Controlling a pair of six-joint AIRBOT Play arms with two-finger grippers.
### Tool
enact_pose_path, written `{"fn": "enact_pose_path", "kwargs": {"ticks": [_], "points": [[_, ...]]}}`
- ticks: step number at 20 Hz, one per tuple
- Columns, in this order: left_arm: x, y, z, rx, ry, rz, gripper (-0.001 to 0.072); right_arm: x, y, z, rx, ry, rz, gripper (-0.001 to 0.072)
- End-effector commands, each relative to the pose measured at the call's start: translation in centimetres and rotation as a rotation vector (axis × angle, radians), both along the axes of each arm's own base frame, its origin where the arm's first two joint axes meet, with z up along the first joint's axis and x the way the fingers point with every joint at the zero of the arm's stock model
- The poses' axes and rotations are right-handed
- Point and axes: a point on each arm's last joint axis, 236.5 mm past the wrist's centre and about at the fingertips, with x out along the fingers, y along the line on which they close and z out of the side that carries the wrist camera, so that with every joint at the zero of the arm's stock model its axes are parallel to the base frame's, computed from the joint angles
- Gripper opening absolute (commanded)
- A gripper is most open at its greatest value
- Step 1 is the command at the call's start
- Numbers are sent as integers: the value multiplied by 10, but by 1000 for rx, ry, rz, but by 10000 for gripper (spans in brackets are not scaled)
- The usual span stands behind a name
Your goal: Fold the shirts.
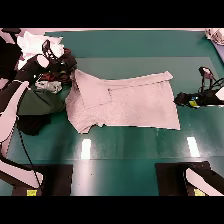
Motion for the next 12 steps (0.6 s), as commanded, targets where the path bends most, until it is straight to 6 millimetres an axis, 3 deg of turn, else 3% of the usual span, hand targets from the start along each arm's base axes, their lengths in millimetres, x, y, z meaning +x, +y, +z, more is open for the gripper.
{"fn": "enact_pose_path", "kwargs": {"ticks": [1,4,8,10,12], "points": [[20,27,16,-2,-80,149,25,-1,1,-11,7,36,1,483],[30,34,16,-27,-111,208,25,-1,10,-12,5,38,29,483],[31,32,-17,-38,-48,217,37,-1,24,-11,1,34,74,483],[29,32,-23,-36,-27,216,467,-2,25,-12,2,38,75,483],[27,32,-17,-22,-12,205,505,-3,21,-12,-4,42,68,483]]}}
